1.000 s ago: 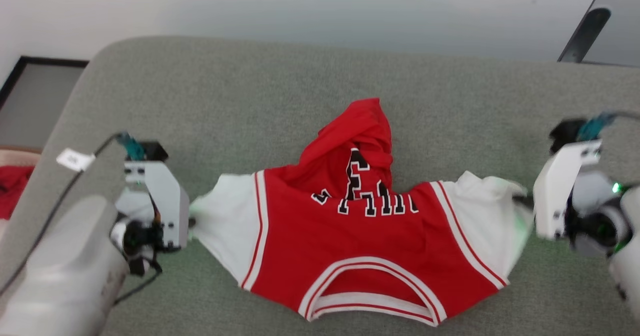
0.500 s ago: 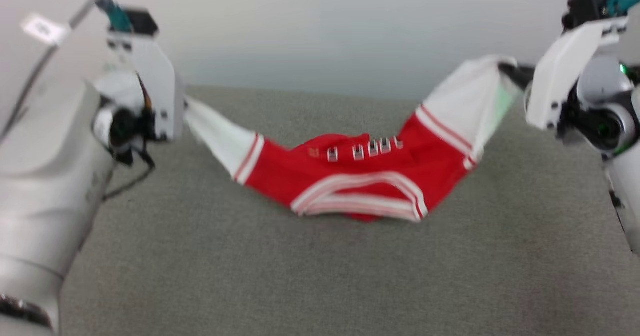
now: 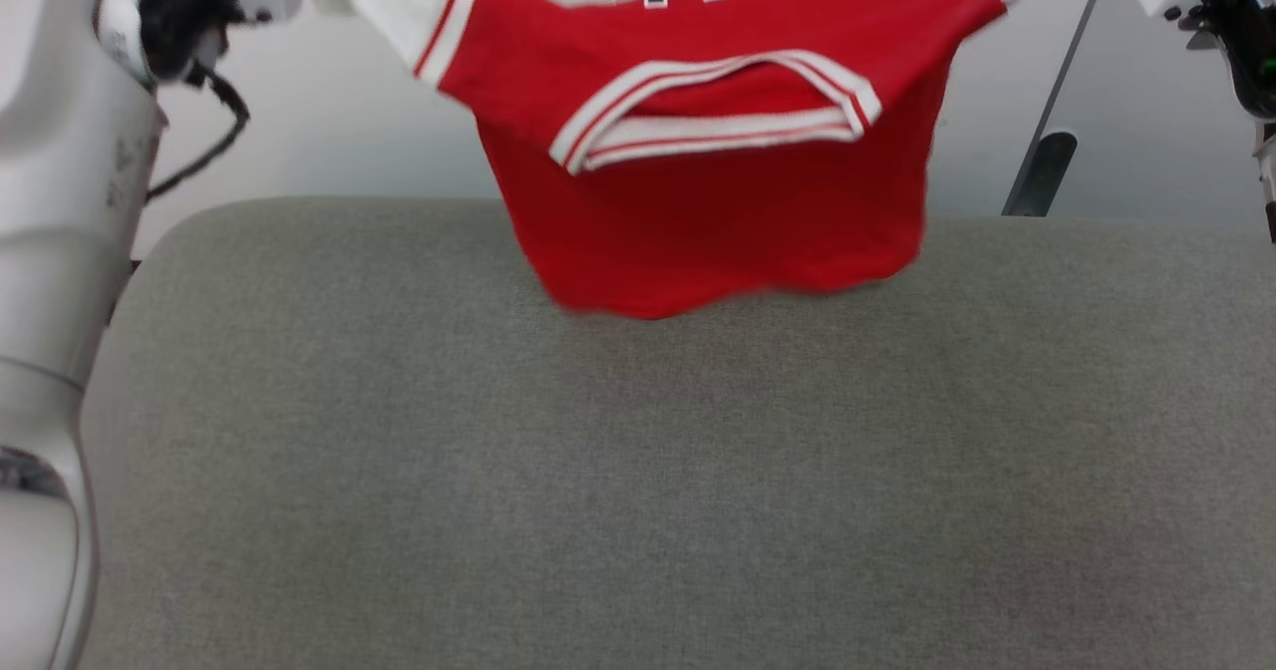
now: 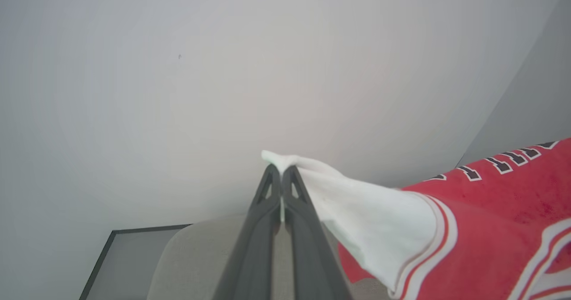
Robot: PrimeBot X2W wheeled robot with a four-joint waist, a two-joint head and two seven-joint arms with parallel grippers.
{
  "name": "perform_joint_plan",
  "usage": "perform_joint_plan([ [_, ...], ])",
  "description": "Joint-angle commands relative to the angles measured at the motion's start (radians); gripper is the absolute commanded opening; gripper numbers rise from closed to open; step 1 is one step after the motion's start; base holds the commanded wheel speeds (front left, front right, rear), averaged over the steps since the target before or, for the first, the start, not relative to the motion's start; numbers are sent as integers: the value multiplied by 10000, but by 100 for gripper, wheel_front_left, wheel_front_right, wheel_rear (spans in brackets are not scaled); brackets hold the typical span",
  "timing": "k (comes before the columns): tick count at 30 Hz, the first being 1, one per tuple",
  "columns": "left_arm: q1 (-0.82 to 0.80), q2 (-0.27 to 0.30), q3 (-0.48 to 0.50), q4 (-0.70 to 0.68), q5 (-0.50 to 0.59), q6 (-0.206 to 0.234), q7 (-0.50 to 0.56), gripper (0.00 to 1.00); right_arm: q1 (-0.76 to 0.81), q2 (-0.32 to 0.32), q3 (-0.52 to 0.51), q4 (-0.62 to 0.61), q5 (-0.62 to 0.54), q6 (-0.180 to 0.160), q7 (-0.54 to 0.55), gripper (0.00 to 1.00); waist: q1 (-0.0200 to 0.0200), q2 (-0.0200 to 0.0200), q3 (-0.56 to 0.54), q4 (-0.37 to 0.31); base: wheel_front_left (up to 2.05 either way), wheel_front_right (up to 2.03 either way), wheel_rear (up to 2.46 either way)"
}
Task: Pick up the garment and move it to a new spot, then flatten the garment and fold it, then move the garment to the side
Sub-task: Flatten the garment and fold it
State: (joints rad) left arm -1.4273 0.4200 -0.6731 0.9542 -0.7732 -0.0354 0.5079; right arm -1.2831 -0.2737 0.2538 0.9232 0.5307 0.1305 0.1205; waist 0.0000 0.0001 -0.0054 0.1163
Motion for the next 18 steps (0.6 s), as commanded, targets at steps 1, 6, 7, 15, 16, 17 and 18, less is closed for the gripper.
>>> perform_joint_plan([
  [1,-311,-71,110,346,42,18,-409,0,-321,128,-120,495,-277,3,-479,0,0,-1,30,-71,0,0,0],
  [6,-957,-269,218,1047,15,-141,-1102,0,-1047,176,-375,1559,-645,3,-1384,0,0,-1,248,-162,0,0,0],
  [7,-1121,-290,278,1174,-4,-120,-1229,0,-1234,190,-379,1692,-711,3,-1536,0,0,-1,387,-184,0,0,0],
  [15,-2160,-606,407,1667,83,-258,-2468,0,-2498,411,-261,2275,-1194,3,-2594,0,0,-1,1824,-400,0,0,0],
  [16,-2326,-650,426,1690,111,-270,-2722,0,-2709,443,-240,2332,-1314,3,-2815,0,0,-1,2101,-437,0,0,0],
  [17,-2506,-688,443,1721,145,-292,-2927,0,-2924,471,-204,2410,-1458,3,-2977,0,0,-1,2393,-472,0,0,0],
  [18,-2706,-708,476,1775,119,-286,-3078,0,-3156,508,-166,2469,-1584,3,-3102,0,0,-1,2723,-510,0,0,0],
])
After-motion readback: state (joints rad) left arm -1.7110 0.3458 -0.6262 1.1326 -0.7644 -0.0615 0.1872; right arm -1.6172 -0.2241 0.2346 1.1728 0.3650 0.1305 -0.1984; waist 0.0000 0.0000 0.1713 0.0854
